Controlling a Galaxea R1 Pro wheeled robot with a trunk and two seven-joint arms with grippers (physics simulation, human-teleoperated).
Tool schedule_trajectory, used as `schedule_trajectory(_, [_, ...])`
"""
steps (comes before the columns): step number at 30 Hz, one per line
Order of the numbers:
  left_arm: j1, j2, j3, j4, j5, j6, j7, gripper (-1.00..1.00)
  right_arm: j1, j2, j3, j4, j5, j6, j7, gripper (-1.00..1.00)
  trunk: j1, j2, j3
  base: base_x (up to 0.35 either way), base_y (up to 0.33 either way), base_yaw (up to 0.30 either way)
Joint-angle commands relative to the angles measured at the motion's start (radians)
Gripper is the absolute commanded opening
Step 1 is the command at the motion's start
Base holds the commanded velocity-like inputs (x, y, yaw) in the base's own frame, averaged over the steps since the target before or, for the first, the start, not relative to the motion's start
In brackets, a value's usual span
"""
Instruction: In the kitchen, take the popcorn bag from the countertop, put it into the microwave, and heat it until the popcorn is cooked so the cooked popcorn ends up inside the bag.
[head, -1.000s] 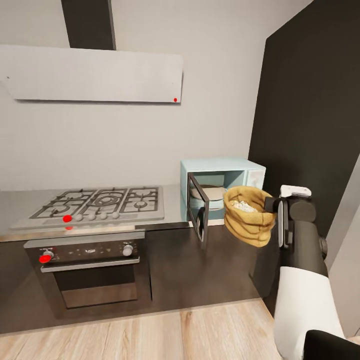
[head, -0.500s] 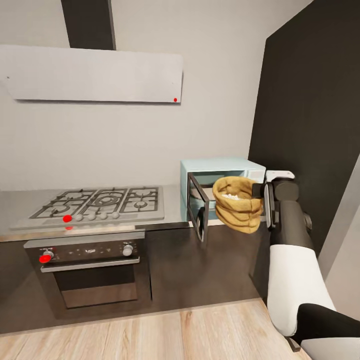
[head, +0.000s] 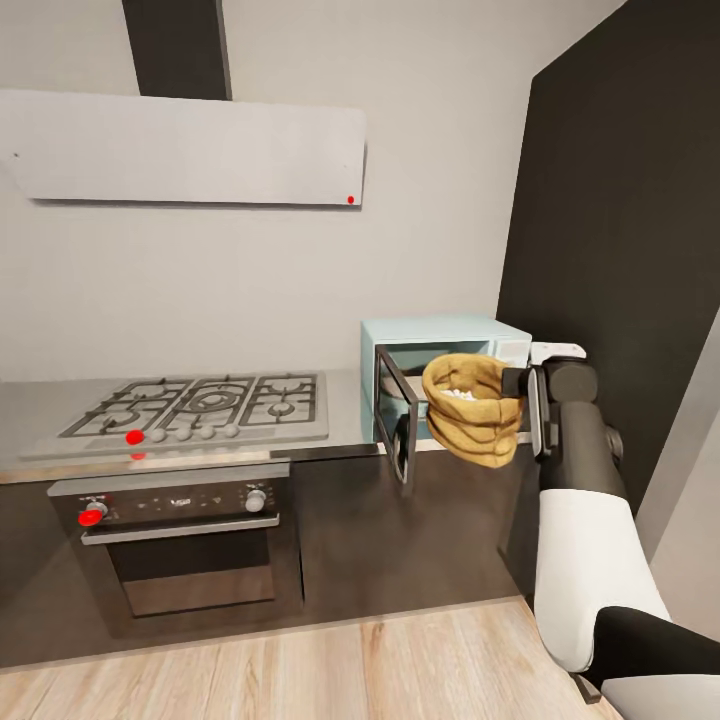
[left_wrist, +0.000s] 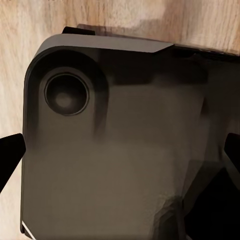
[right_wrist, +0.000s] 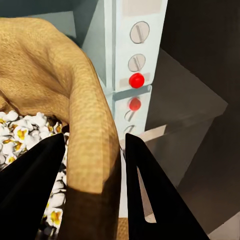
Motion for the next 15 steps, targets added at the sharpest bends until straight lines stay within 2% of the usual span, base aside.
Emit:
schedule_trajectory(1, [-0.001, 0.0, -0.002, 0.0, 0.008, -0.001, 0.001, 1.0, -0.001, 0.001, -0.002, -0.001, 0.001, 0.003, 0.002, -1.0, 0.0, -0.001, -0.001, 0.0, 0.0, 0.0])
schedule_trajectory(4, [0.0, 0.0, -0.003, 0.0, 0.008, -0.001, 0.001, 1.0, -0.001, 0.0, 0.0, 0.0, 0.001, 0.003, 0.002, -1.0, 0.0, -0.001, -0.001, 0.19, 0.0, 0.0])
schedule_trajectory(12, [-0.001, 0.001, -0.003, 0.0, 0.008, 0.0, 0.001, 1.0, -0.001, -0.001, 0.002, 0.001, 0.001, 0.003, 0.0, -1.0, 0.0, -0.001, -0.001, 0.308, 0.0, 0.0])
schedule_trajectory(15, [-0.001, 0.001, -0.003, 0.0, 0.008, 0.0, 0.001, 1.0, -0.001, -0.005, 0.002, 0.017, 0.001, 0.003, 0.0, -1.0, 0.0, -0.001, -0.001, 0.103, 0.0, 0.0])
